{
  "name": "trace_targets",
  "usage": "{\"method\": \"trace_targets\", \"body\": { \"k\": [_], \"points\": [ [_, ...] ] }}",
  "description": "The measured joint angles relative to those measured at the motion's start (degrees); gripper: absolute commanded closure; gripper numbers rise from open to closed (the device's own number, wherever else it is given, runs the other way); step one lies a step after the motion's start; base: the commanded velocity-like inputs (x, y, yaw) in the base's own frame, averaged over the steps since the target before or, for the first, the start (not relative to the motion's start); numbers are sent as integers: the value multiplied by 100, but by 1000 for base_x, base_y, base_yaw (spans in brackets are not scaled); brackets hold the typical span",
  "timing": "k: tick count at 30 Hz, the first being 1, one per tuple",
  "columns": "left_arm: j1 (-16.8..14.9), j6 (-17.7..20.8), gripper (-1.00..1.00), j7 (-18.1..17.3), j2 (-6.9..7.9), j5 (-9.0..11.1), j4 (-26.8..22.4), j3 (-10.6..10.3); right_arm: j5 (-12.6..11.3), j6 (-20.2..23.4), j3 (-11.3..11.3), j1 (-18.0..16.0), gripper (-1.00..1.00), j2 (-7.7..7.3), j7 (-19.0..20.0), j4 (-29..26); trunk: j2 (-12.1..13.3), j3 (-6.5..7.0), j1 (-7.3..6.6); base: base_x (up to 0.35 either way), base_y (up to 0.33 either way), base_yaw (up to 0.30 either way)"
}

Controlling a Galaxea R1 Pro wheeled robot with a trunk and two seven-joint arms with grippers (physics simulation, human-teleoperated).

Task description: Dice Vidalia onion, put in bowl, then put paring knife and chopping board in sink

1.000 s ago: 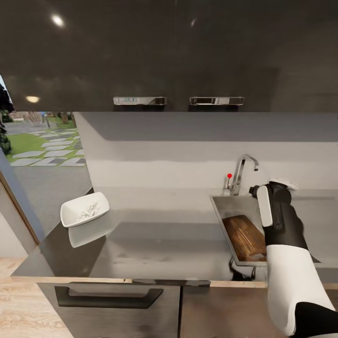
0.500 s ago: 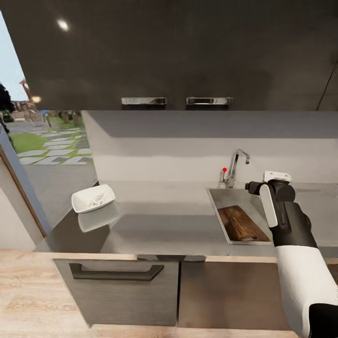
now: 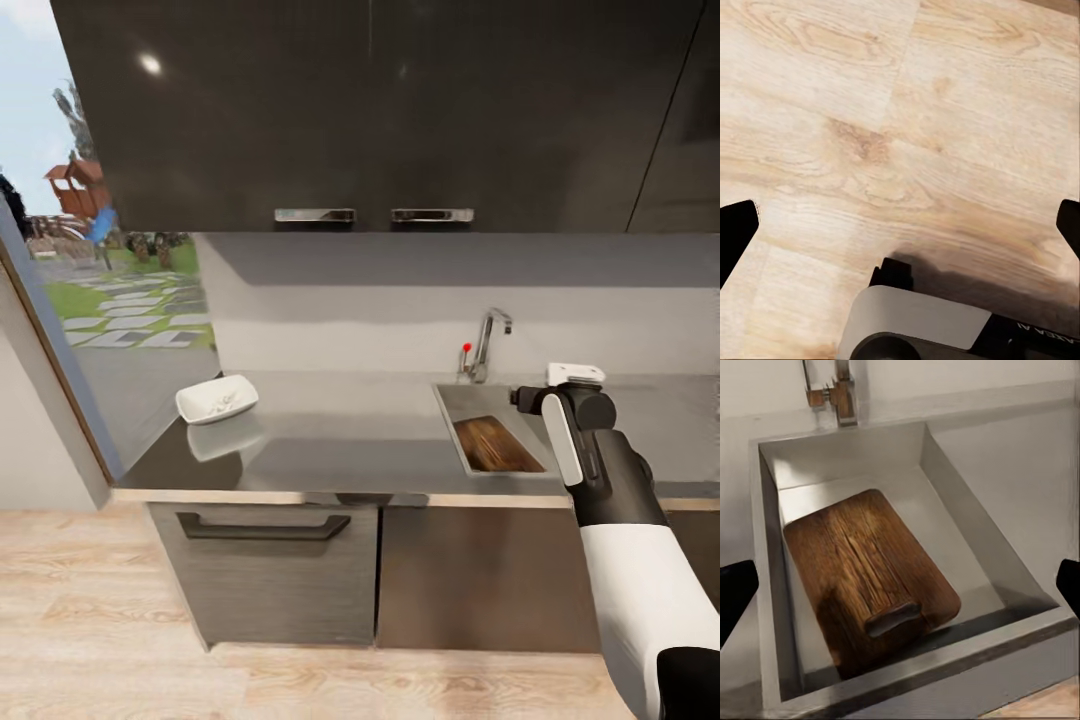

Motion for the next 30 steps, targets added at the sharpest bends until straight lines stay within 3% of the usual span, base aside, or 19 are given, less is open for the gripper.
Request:
{"method": "trace_targets", "body": {
  "k": [16,30],
  "points": [
    [0,1,-100,-11,1,-2,0,0,0,1,10,-1,-100,16,2,0,0,0,0,-335,12,0],
    [-1,-1,-100,-18,1,-2,1,0,16,-12,19,1,-100,26,8,78,0,0,-1,-235,239,0]
  ]
}}
